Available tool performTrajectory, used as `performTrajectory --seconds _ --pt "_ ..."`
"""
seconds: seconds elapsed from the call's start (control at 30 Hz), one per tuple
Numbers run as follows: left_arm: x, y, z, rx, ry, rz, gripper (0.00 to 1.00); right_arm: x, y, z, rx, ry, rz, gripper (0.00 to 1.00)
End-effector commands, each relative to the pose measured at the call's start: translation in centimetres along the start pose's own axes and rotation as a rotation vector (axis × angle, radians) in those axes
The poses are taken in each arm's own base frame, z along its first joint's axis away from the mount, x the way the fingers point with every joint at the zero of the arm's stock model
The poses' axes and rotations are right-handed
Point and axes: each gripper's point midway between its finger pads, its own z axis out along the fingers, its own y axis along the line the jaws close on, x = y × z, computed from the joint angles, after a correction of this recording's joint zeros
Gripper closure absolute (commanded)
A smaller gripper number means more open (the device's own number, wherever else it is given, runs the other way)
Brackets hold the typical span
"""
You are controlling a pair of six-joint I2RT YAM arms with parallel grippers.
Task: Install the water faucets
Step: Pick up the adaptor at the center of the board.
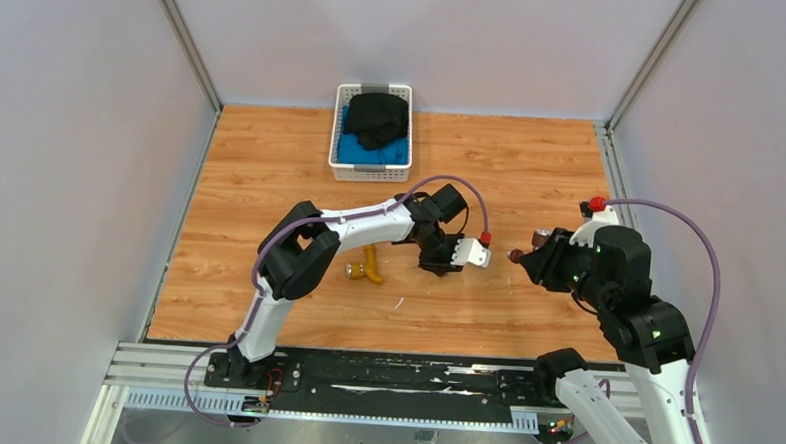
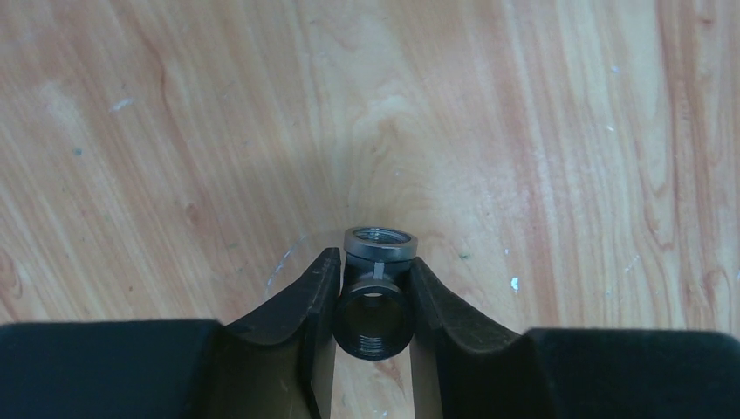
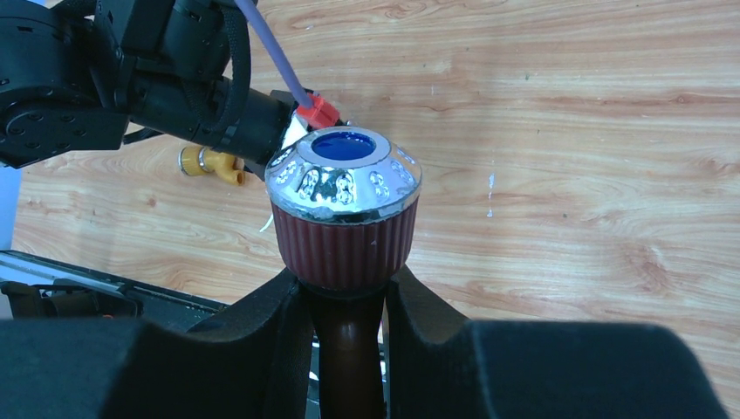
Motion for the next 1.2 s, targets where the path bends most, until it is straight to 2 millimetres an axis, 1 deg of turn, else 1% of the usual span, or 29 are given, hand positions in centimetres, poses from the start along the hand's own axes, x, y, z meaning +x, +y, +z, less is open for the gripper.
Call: performTrajectory --seconds 0.0,0.03,0.1,0.17,0.27,0.37,0.47,0.63,0.73,0.83,0.93,1.03,1.07,1.13,1.17 --pt "0.2 2.4 -0.7 -0.129 0.045 -0.146 1.0 0.0 0.1 0.0 -0.01 -0.01 0.01 1.0" --pt "0.4 2.8 -1.0 -0.172 0.06 -0.226 1.0 0.0 0.1 0.0 -0.011 -0.013 0.01 1.0" --pt "1.2 4.3 -2.1 -0.295 0.11 -0.371 1.0 0.1 0.0 0.2 -0.011 -0.011 0.012 1.0" --pt "2.4 5.6 -3.5 -0.41 0.138 -0.538 1.0 0.1 0.1 0.4 -0.014 -0.012 0.013 1.0" --pt "3.8 6.3 -5.1 -0.514 0.124 -0.787 1.0 0.2 0.2 0.7 -0.025 -0.01 0.016 1.0" --pt "6.2 6.9 -7.1 -0.686 0.169 -0.995 1.0 0.3 0.2 0.8 -0.029 -0.011 0.014 1.0" --pt "8.4 7.2 -8.3 -0.838 0.179 -1.166 1.0 0.4 0.2 1.0 -0.032 -0.009 0.013 1.0" --pt "9.8 7.4 -9.1 -0.958 0.131 -1.354 1.0 0.9 0.2 1.7 -0.038 0.003 0.02 1.0" --pt "10.8 7.3 -8.8 -0.996 0.097 -1.433 1.0 1.3 0.2 2.0 -0.043 0.01 0.027 1.0" --pt "11.7 7.4 -8.3 -1.014 0.071 -1.474 1.0 1.4 0.2 2.1 -0.046 0.012 0.027 1.0" --pt "12.4 7.0 -8.4 -1.017 0.081 -1.501 0.83 1.5 0.1 2.0 -0.046 0.009 0.027 1.0" --pt "12.7 6.5 -8.8 -1.027 0.088 -1.502 0.62 1.8 0.0 2.2 -0.046 0.016 0.031 1.0" --pt "12.7 6.4 -8.9 -1.03 0.091 -1.499 0.56 1.9 0.0 2.2 -0.046 0.016 0.033 1.0" --pt "12.8 6.3 -9.3 -1.031 0.103 -1.491 0.51 1.9 0.1 2.3 -0.05 0.017 0.036 1.0" --pt "12.7 6.2 -9.4 -1.029 0.103 -1.488 0.46 2.0 0.1 2.3 -0.052 0.017 0.037 1.0"
